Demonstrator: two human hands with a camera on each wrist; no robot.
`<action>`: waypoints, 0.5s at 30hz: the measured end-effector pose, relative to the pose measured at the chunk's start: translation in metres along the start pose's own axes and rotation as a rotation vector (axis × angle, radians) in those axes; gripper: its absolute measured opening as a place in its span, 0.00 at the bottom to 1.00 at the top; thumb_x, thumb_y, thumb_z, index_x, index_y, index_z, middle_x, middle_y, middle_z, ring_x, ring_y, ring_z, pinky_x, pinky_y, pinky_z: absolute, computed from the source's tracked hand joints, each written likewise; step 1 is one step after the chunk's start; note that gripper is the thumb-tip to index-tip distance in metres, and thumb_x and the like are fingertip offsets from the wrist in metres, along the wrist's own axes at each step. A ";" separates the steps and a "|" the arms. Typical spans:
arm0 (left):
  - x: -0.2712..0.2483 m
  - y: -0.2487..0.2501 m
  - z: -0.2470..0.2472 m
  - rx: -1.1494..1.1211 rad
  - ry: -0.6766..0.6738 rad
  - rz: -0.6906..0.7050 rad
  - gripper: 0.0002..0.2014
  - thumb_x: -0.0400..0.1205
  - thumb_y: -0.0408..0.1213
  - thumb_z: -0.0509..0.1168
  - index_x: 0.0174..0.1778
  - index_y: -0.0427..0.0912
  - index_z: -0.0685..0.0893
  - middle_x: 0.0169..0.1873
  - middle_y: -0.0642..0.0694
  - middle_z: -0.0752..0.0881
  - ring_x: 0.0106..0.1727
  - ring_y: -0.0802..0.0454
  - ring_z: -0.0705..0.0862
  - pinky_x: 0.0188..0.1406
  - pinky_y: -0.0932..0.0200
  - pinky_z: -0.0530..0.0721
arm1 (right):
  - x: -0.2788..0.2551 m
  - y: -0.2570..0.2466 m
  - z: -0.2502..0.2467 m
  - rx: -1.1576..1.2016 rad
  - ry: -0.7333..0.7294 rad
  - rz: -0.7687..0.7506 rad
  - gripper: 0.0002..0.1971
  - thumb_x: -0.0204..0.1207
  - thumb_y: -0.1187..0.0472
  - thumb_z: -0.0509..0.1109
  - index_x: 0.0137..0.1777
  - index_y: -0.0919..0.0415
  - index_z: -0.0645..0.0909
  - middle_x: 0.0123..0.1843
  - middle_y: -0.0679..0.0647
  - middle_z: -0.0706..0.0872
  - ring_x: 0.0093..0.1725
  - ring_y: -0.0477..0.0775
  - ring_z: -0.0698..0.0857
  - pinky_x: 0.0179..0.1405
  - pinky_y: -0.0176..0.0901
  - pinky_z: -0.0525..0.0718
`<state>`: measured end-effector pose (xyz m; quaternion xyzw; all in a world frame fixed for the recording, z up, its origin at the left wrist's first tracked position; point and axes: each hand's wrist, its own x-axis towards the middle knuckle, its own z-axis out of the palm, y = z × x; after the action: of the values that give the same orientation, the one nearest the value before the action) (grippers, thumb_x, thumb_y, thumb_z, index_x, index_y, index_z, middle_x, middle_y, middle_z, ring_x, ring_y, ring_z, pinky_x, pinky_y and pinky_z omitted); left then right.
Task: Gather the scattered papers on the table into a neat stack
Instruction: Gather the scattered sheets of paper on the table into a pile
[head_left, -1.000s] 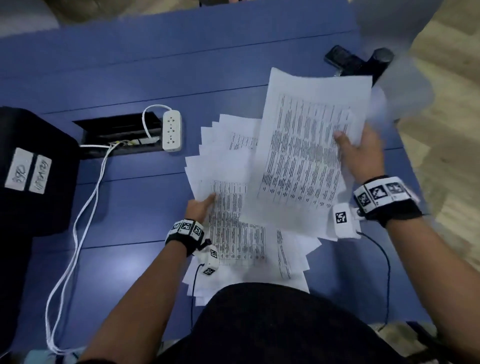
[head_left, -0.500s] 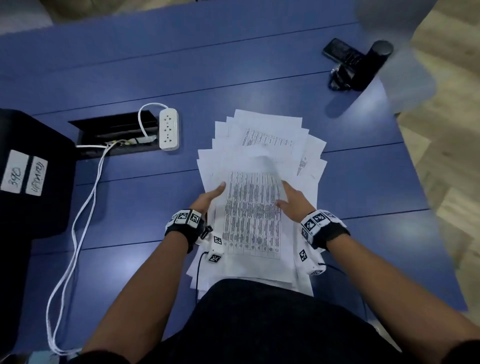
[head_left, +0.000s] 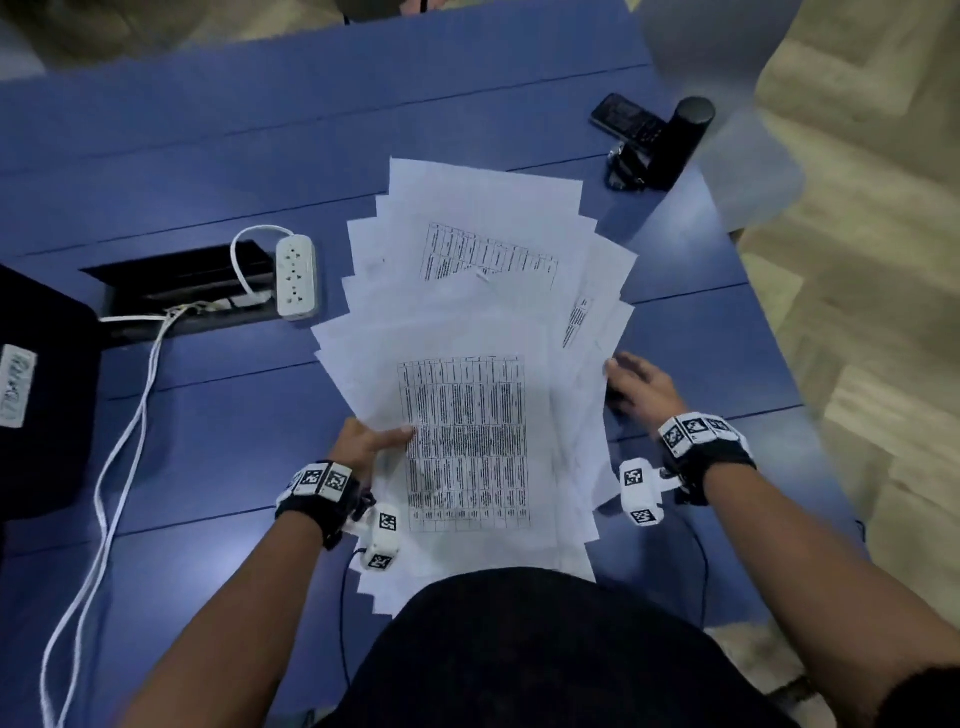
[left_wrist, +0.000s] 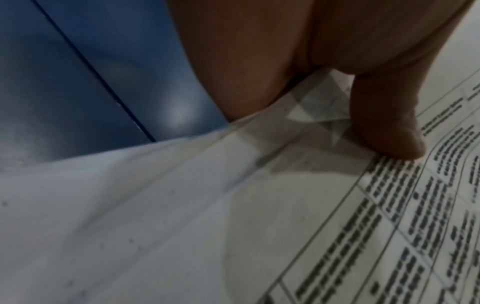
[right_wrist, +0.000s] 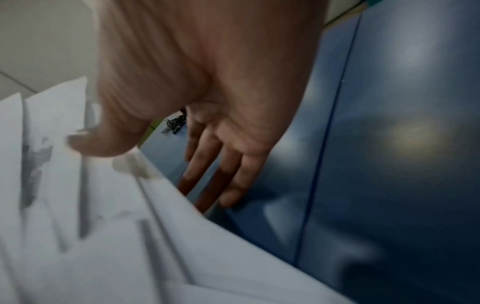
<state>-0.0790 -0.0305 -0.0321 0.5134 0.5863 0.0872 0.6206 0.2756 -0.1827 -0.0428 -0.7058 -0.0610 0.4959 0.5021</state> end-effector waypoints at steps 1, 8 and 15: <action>-0.002 -0.001 -0.002 0.027 -0.015 -0.010 0.28 0.58 0.53 0.81 0.22 0.35 0.73 0.18 0.51 0.62 0.14 0.57 0.55 0.22 0.59 0.57 | -0.002 -0.004 0.005 0.002 -0.075 0.011 0.22 0.73 0.51 0.75 0.64 0.56 0.78 0.52 0.53 0.87 0.45 0.52 0.87 0.49 0.47 0.86; 0.002 0.009 -0.005 0.027 -0.178 -0.043 0.29 0.64 0.43 0.82 0.58 0.31 0.86 0.46 0.48 0.89 0.47 0.53 0.87 0.47 0.67 0.80 | 0.008 -0.017 0.040 -0.224 0.113 -0.033 0.31 0.73 0.30 0.62 0.36 0.63 0.75 0.36 0.58 0.78 0.37 0.52 0.77 0.41 0.43 0.74; 0.012 0.009 0.007 0.064 -0.133 -0.005 0.24 0.73 0.30 0.76 0.66 0.33 0.81 0.57 0.39 0.86 0.66 0.39 0.83 0.72 0.38 0.75 | -0.006 0.011 0.048 -0.190 -0.050 0.165 0.42 0.59 0.26 0.72 0.63 0.59 0.82 0.62 0.51 0.85 0.61 0.53 0.84 0.70 0.52 0.76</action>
<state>-0.0654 -0.0216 -0.0351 0.5361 0.5476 0.0324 0.6416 0.2315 -0.1609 -0.0476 -0.7403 -0.0619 0.5451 0.3885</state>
